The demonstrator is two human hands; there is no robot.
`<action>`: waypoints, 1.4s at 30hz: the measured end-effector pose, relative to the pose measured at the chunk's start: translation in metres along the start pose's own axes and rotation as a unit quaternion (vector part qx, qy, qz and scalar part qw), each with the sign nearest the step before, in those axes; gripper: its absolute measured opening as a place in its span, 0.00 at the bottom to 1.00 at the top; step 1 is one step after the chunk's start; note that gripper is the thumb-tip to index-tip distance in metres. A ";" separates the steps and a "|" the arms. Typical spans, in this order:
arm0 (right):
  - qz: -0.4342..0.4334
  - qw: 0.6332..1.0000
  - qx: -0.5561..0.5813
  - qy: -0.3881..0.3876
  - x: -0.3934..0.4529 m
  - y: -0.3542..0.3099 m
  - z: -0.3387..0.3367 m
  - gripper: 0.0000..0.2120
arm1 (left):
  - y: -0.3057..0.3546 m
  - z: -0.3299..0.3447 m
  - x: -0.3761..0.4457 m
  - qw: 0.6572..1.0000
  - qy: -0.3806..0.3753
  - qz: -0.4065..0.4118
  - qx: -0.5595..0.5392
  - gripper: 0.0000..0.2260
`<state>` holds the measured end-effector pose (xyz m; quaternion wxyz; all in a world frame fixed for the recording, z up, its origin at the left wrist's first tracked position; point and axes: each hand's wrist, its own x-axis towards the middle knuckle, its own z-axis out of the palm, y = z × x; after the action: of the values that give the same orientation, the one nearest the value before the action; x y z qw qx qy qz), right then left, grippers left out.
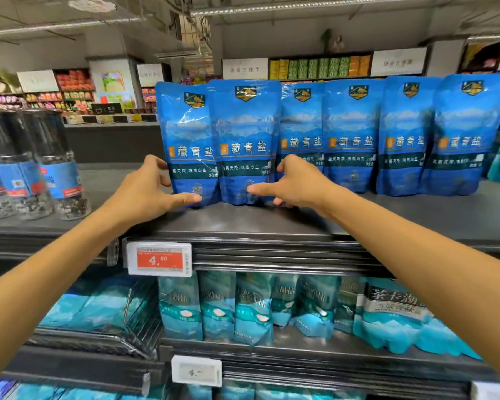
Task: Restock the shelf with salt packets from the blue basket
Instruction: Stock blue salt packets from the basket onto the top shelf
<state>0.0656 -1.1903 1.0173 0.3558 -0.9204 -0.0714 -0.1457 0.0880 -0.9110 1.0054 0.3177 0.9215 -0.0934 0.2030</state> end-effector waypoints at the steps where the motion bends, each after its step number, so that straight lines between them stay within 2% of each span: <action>1: 0.011 1.000 0.008 0.001 -0.007 -0.001 -0.003 0.31 | 0.000 0.000 -0.004 1.000 0.020 0.001 0.001 0.39; 3: 0.026 1.000 0.016 0.001 -0.023 -0.004 -0.008 0.36 | -0.001 0.000 -0.013 0.996 0.069 0.005 -0.047 0.31; 4: 0.024 1.000 0.018 0.001 -0.032 -0.006 -0.008 0.35 | 0.000 0.000 -0.018 0.991 0.093 0.012 -0.094 0.25; 6: -0.005 0.999 0.043 0.012 -0.054 -0.013 -0.007 0.26 | 0.005 -0.002 -0.032 0.975 0.123 0.027 -0.185 0.15; 9: -0.076 0.980 0.184 0.003 -0.092 -0.031 0.002 0.07 | 0.015 -0.006 -0.062 0.946 0.131 0.053 -0.292 0.05; 12: -0.152 0.946 0.285 -0.037 -0.131 -0.041 0.017 0.05 | 0.021 -0.005 -0.104 0.928 0.166 0.101 -0.317 0.01; 15: -0.186 0.920 0.333 -0.091 -0.162 -0.036 0.050 0.04 | 0.012 0.009 -0.151 0.927 0.184 0.102 -0.309 0.05; 18: -0.151 0.906 0.376 -0.121 -0.185 -0.019 0.097 0.02 | -0.015 0.035 -0.204 0.922 0.168 0.033 -0.347 0.06; 22: -0.039 0.900 0.418 -0.117 -0.217 0.017 0.173 0.06 | -0.066 0.076 -0.281 0.898 0.154 -0.121 -0.394 0.02; 25: 0.047 0.904 0.408 -0.117 -0.258 0.048 0.223 0.09 | -0.102 0.097 -0.344 0.882 0.175 -0.233 -0.371 0.09; 29: 0.115 0.899 0.397 -0.141 -0.316 0.082 0.263 0.13 | -0.132 0.121 -0.426 0.848 0.180 -0.353 -0.351 0.09; 35: 0.152 0.886 0.383 -0.216 -0.371 0.097 0.288 0.14 | -0.134 0.148 -0.506 0.797 0.195 -0.474 -0.319 0.09; 42: 0.183 0.866 0.350 -0.307 -0.418 0.128 0.289 0.13 | -0.114 0.146 -0.551 0.763 0.227 -0.519 -0.311 0.09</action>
<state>-0.2378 -1.1008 0.5995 0.6350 -0.7301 -0.0533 0.2467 -0.3276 -0.8894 0.5997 0.6557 0.6066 0.4161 0.1705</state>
